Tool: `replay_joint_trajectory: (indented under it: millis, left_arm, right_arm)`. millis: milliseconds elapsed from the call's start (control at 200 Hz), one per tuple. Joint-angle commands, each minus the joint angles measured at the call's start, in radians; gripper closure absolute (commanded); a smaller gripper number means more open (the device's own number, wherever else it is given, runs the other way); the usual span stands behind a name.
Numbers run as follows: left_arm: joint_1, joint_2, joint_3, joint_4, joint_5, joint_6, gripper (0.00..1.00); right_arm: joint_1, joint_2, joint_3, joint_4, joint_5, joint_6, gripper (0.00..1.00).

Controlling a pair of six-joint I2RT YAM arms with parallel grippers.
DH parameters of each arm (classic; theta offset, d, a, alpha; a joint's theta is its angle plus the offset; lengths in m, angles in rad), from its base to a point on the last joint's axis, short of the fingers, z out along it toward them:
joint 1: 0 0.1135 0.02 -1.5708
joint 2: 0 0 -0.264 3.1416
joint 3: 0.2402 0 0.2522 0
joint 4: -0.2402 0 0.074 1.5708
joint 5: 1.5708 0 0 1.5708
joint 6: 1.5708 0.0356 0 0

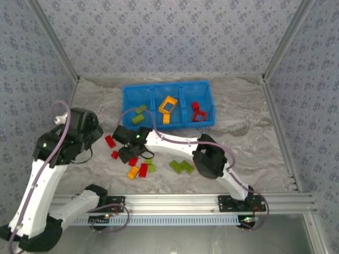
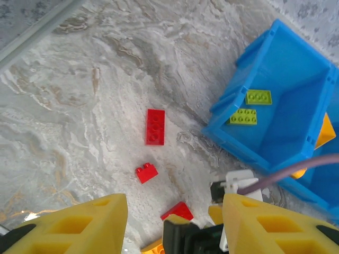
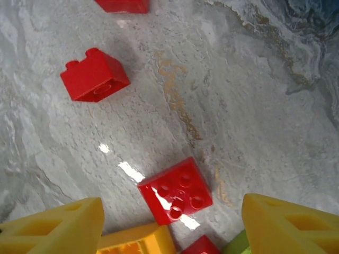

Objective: Sort the legos into containers by color

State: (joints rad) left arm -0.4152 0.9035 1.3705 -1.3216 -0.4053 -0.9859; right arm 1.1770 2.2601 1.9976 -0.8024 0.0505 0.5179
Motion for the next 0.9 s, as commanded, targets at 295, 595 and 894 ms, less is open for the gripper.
replay_joint_trajectory:
  millis: [295,595,894]
  left_arm:
    - [-0.007,-0.17,-0.122,0.018,0.072,0.118,0.5]
    - [-0.007,-0.224,-0.122,-0.014,0.122,0.145,0.5]
    - [-0.007,-0.224,-0.127,-0.004,0.142,0.15,0.51]
  right_arm:
    - [-0.031,0.194,0.321,-0.375,-0.125,0.611,0.4]
    - [-0.036,0.256,0.328,-0.334,-0.147,0.77,0.37]
    - [-0.04,0.3,0.336,-0.33,-0.136,0.844,0.46]
